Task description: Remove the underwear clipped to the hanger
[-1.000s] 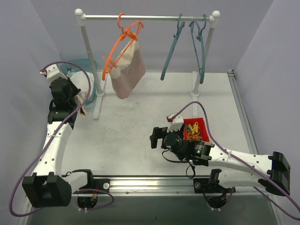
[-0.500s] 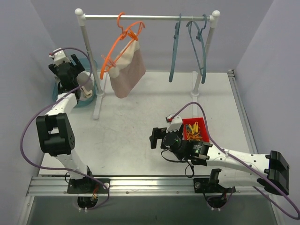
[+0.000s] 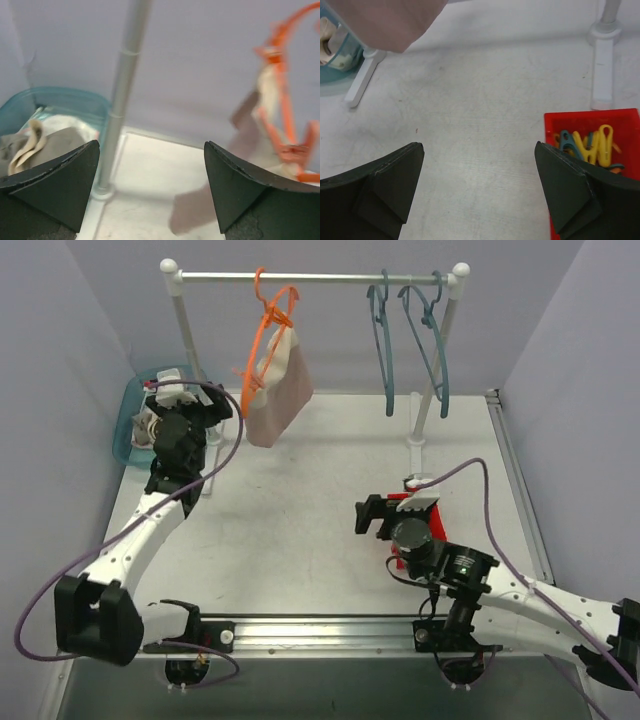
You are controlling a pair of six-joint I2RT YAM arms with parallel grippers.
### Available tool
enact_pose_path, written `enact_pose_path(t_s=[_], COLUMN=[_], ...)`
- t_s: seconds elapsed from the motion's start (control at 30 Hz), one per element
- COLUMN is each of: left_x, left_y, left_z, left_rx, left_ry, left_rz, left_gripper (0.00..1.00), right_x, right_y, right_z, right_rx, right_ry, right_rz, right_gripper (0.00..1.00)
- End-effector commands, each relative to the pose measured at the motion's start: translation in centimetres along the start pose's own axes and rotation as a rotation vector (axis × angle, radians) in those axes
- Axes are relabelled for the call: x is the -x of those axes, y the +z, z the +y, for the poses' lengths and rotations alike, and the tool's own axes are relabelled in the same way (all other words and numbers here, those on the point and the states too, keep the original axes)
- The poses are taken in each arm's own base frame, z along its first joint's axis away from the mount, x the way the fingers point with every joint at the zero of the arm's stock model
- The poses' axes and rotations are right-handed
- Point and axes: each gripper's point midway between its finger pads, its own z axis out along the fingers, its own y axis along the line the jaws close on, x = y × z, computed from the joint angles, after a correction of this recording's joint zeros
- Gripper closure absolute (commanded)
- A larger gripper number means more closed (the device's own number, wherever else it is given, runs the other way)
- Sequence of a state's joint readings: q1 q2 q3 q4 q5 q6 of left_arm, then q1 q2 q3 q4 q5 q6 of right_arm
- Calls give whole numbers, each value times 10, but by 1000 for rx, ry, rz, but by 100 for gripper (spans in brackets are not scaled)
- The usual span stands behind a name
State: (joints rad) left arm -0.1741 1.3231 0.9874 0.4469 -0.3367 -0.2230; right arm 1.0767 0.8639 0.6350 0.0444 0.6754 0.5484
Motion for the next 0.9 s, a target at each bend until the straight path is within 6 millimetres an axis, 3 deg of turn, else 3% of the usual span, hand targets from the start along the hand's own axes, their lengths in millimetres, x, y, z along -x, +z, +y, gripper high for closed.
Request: enact_pose_path(t_s=[0.0,0.03,0.1,0.13,0.2,0.23,0.37,0.4,0.43,0.5,0.53,0.57,0.7,0.87], left_x=[23,37,11,24,6,13,-5,-7,-3,-15,-13,-19,-32,-36], left_y=[-59,-81,-114,-131,-154,-165,-190,-193,-198,-206,-213,-217,-232,-243], left_z=[-29,-38,-61,-62,-71,-69,-67,-65,-66,-63,-67,-67,-69,-77], left_rx=[-68,-116,-211,-239,-298,-316,-366,-370,-392,-395,-436,-445,-500,-560], left_ry=[-44,-72,-69,-95,-100,-120,-145,-147,-159,-171,-186,-201,-216,-225], left_rz=[-23,-43,35,10,73,63,158,172,167,218,220,241,291,331], left_gripper=[6,6,6,6,6,6,6,6,6,6,6,6,6,6], right_x=[34,41,54,53,54,50,35,35,33,36,34,37,54,59], right_y=[-17,-23,-35,-41,-43,-37,-21,-20,-18,-19,-19,-20,-21,-6], right_z=[-49,-69,-90,-114,-132,-140,-156,-162,-168,-189,-196,-202,-216,-202], right_rx=[-138,-213,-262,-370,-452,-490,-565,-599,-629,-706,-730,-752,-782,-647], right_ry=[4,-4,35,19,49,62,122,146,168,248,251,247,247,168], right_rz=[-165,-210,-269,-269,-251,-217,-137,-140,-139,-174,-181,-193,-239,-194], right_gripper=[0,0,0,0,0,0,7,11,26,52,86,100,100,100])
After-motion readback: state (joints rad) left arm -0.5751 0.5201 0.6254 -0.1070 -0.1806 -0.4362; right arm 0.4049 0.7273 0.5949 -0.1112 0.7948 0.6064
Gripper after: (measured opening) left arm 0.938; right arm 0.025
